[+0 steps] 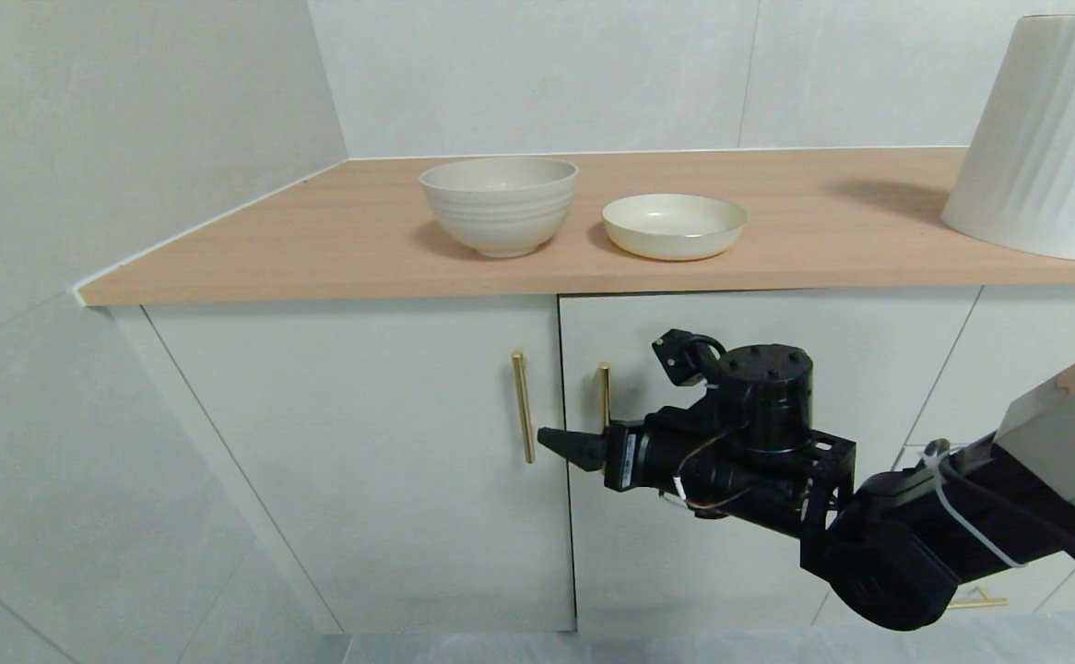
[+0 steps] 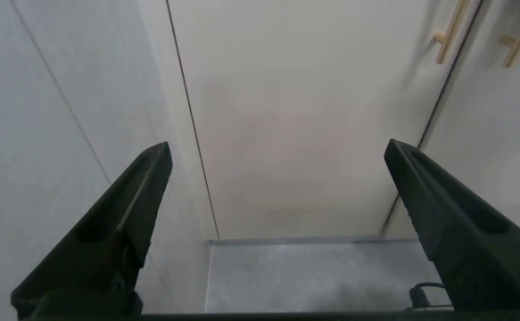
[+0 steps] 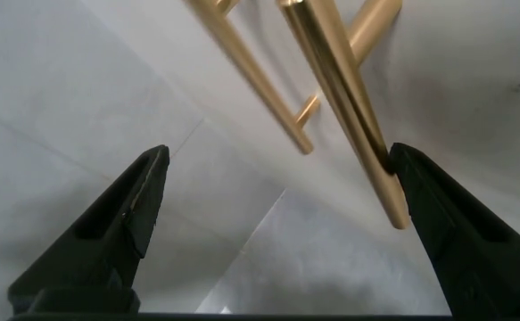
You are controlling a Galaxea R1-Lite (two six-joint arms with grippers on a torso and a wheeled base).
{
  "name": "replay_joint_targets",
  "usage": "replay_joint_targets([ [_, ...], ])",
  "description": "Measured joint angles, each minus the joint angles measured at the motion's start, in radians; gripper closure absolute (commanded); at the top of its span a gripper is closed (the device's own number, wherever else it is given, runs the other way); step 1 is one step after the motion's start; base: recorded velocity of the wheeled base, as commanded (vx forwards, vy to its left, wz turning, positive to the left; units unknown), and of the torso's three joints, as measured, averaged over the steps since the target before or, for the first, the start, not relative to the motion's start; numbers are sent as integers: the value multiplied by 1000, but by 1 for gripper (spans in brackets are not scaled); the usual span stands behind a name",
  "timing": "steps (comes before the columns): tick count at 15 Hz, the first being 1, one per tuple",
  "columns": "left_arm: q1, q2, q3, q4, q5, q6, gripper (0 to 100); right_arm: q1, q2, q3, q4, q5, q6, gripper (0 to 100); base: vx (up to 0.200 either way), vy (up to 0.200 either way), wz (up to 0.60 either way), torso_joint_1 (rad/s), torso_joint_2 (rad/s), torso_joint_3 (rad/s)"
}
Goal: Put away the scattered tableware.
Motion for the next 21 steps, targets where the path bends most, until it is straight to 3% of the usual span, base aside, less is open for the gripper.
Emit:
replay_joint_targets([
  [4, 0, 0, 0, 0, 0, 0, 0, 7, -57, 54, 0, 98, 0, 0, 0, 0, 0, 0, 0, 0],
  [12, 0, 0, 0, 0, 0, 2, 0, 6, -126, 113, 6, 174, 1, 0, 0, 0, 0, 0, 0, 0],
  [16, 0, 0, -3, -4, 0, 25, 0, 11, -148, 135, 6, 187, 1, 0, 0, 0, 0, 0, 0, 0],
  [21, -1, 63, -165, 98, -78, 25, 0, 24, -167, 147, 9, 191, 2, 0, 0, 0, 0, 0, 0, 0],
])
